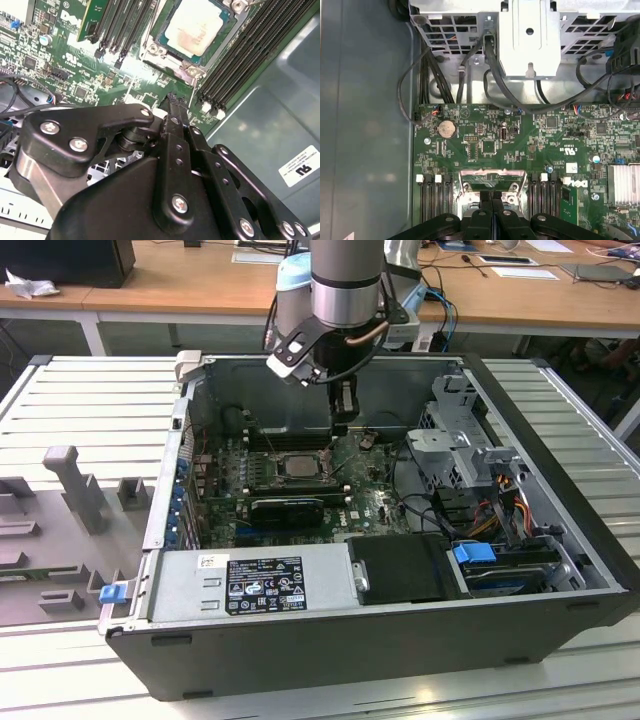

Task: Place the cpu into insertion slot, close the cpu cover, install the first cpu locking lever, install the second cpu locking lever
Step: 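Close the cpu cover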

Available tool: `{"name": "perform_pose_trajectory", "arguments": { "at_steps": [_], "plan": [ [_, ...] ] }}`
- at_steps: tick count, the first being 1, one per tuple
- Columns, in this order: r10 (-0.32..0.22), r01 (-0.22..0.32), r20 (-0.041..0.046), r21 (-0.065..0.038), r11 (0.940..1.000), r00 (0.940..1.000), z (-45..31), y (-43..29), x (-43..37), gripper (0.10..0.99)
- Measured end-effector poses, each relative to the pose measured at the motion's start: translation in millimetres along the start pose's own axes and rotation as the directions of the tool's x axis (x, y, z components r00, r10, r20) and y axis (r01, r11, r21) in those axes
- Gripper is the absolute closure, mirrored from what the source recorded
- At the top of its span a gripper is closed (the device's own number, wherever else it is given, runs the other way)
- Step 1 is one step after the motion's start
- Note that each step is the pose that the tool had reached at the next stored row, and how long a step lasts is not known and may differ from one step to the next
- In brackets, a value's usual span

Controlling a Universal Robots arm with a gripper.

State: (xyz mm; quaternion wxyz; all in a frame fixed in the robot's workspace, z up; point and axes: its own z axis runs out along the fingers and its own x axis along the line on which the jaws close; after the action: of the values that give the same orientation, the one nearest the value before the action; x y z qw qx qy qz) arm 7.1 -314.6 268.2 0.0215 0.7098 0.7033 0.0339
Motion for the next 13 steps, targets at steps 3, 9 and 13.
{"name": "perform_pose_trajectory", "arguments": {
  "at_steps": [3,9,13],
  "plan": [
    [0.000,0.000,0.0001,0.000,1.0000,1.0000,0.2,5.2,0.3,0.980],
    [0.000,0.000,0.0000,0.000,1.0000,1.0000,1.2,17.9,0.8,0.980],
    [0.000,0.000,0.0001,0.000,1.0000,1.0000,1.7,23.8,0.8,0.980]
  ]
}}
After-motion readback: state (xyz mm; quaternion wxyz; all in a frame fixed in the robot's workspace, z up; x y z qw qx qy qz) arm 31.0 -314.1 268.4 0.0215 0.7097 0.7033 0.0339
